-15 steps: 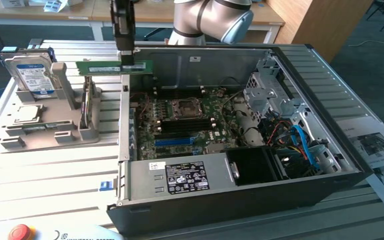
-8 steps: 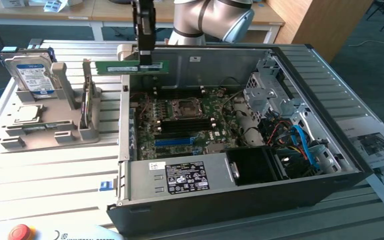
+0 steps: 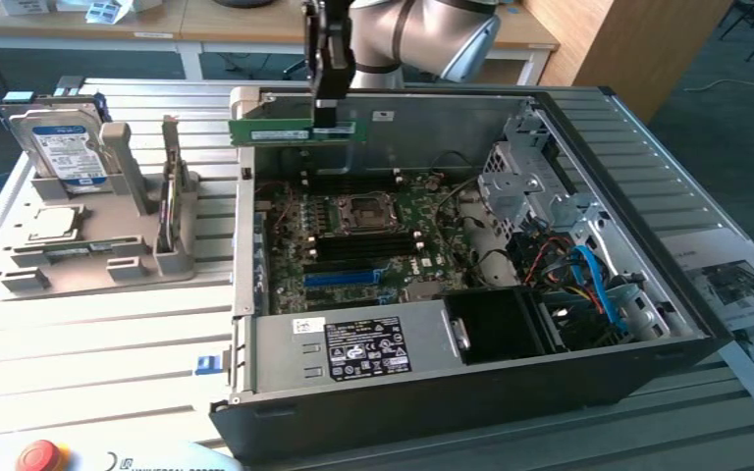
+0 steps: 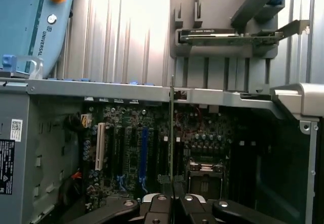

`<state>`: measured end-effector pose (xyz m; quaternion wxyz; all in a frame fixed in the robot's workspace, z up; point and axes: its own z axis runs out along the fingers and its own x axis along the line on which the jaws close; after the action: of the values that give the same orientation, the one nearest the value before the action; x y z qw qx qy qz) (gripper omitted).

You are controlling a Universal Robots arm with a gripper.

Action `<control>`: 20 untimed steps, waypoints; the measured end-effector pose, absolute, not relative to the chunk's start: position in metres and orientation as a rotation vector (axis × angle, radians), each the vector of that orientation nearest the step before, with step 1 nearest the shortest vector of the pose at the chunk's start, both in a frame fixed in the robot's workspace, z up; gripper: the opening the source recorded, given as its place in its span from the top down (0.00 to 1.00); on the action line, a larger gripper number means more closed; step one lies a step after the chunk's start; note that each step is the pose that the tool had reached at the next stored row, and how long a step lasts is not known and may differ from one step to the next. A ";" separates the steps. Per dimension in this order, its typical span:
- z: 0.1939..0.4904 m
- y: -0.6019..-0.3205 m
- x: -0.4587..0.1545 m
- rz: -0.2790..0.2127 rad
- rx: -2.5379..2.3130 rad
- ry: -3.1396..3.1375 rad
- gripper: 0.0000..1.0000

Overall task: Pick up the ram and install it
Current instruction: 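Pick up the ram and move it above insertion slot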

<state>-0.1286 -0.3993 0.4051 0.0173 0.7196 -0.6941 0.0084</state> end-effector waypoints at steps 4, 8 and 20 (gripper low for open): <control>0.405 -0.399 -0.111 0.026 2.236 -2.157 0.88; 0.405 -0.399 -0.092 0.026 2.236 -2.157 0.88; 0.405 -0.399 -0.041 0.026 2.236 -2.157 0.88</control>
<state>-0.0409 -0.3995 0.4052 0.0174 0.7196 -0.6941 0.0084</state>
